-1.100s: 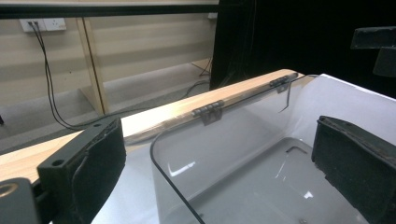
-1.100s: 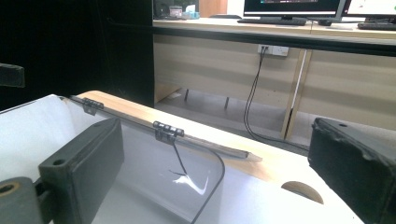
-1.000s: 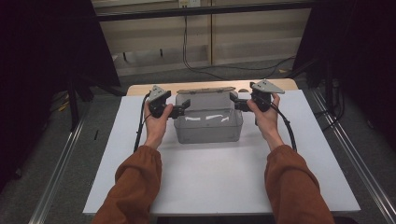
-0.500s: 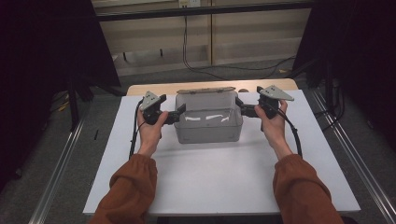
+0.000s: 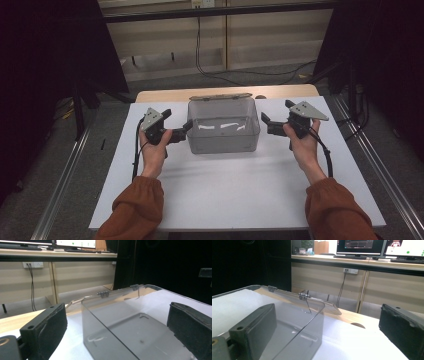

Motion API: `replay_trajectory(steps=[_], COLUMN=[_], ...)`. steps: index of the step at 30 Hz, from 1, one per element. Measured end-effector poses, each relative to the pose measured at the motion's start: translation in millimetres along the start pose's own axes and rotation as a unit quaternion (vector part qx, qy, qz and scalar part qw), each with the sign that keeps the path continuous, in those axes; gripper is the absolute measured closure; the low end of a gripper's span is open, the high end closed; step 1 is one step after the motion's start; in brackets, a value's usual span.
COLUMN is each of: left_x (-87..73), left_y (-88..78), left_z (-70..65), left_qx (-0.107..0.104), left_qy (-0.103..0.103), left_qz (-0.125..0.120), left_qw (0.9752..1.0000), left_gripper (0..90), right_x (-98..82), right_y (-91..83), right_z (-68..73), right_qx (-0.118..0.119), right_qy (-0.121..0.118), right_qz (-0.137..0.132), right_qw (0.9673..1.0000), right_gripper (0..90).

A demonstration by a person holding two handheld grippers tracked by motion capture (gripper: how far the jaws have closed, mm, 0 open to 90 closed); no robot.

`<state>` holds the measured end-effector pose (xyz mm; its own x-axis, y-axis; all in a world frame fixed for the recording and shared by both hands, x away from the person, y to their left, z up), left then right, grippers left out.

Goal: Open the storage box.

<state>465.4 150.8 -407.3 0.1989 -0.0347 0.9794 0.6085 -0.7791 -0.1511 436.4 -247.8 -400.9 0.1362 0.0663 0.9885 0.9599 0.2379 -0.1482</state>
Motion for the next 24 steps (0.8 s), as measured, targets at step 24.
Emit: replay_trajectory(steps=[24], left_x=[-21.4], left_y=[-54.2], left_z=[-38.0], left_qx=[0.013], left_qy=[0.02], left_qz=[-0.015], left_qw=[0.9996], left_gripper=[2.9], right_x=[-21.3], right_y=[-82.4], right_z=[-11.4], right_qx=[-0.034], right_qy=[0.012], right_qz=[-0.022], right_qw=[0.9991], right_gripper=[0.9])
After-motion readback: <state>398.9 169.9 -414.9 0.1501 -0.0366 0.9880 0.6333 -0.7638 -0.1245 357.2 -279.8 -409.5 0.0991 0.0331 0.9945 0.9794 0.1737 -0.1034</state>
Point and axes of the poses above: each handheld gripper's, and its own axes: y roughly forward along the jaws, x roughly out of its top, z roughly to its left, the point moved 2 cm from there along y, roughly forward along the jaws, and after that the axes turned 9 degrees about -x, right-handed, at the moved point
